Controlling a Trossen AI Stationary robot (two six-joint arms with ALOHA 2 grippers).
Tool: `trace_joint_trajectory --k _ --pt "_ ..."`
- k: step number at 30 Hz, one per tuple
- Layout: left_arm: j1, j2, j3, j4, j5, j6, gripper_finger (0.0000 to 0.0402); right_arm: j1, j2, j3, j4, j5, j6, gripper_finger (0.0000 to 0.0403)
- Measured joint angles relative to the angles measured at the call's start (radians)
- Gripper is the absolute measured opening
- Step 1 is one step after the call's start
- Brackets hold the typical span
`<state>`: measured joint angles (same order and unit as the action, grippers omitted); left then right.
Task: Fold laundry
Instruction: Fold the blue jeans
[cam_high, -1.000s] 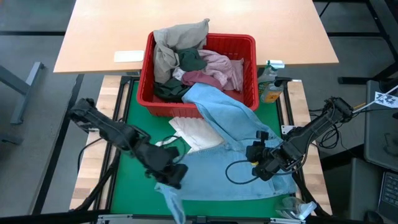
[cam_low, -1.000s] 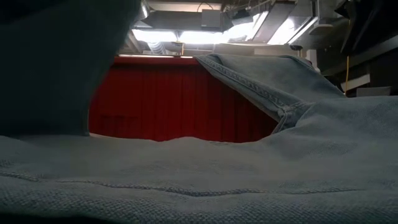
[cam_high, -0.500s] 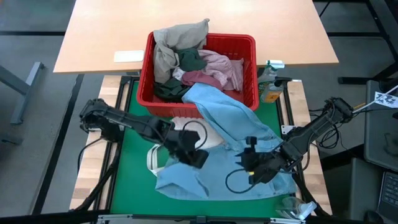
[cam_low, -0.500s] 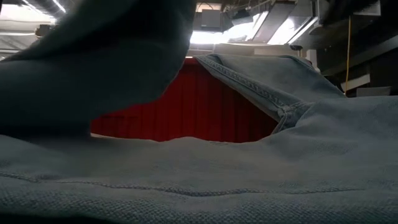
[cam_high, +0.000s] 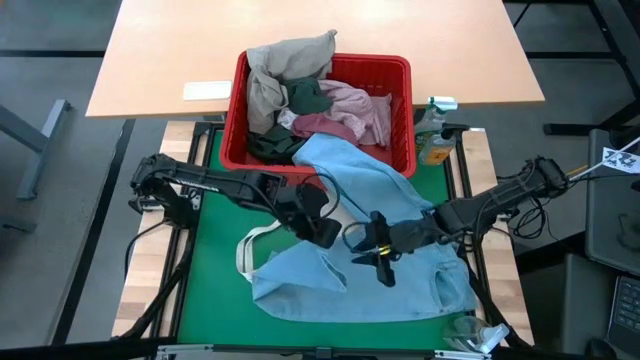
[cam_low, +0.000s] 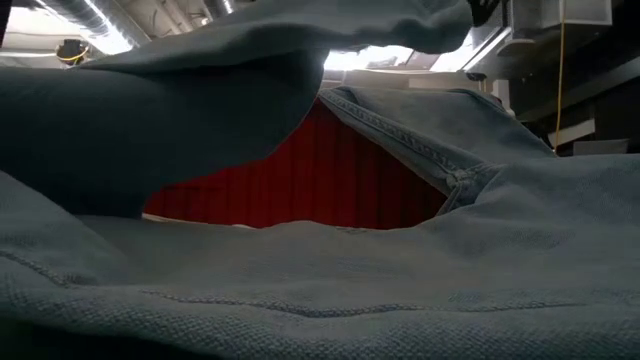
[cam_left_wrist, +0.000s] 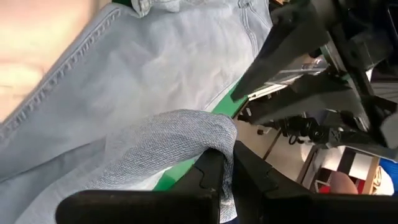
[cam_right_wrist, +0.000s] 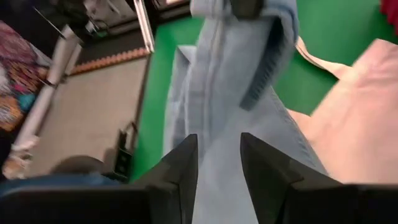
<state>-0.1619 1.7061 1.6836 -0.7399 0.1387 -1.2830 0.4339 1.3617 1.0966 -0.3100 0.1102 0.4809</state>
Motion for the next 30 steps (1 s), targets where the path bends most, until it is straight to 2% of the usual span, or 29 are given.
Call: trace_joint_trajectory --k 9,22,27,30 --pt "0.000 0.000 0.000 0.000 -0.025 0.014 0.0015 -0.009 0.049 0.000 0.084 -0.031 0.012 0.0128" --pt "0.000 0.000 0.000 0.000 -0.040 0.041 0.0015 -0.009 0.103 0.000 0.105 -0.077 0.012 0.0240" --pt "0.000 0.000 0.000 0.000 -0.049 0.040 0.0015 -0.009 0.141 0.000 0.141 -0.073 0.011 0.0258" --pt "0.000 0.000 0.000 0.000 -0.049 0.040 0.0015 -0.009 0.165 0.000 0.140 -0.027 0.011 0.0261"
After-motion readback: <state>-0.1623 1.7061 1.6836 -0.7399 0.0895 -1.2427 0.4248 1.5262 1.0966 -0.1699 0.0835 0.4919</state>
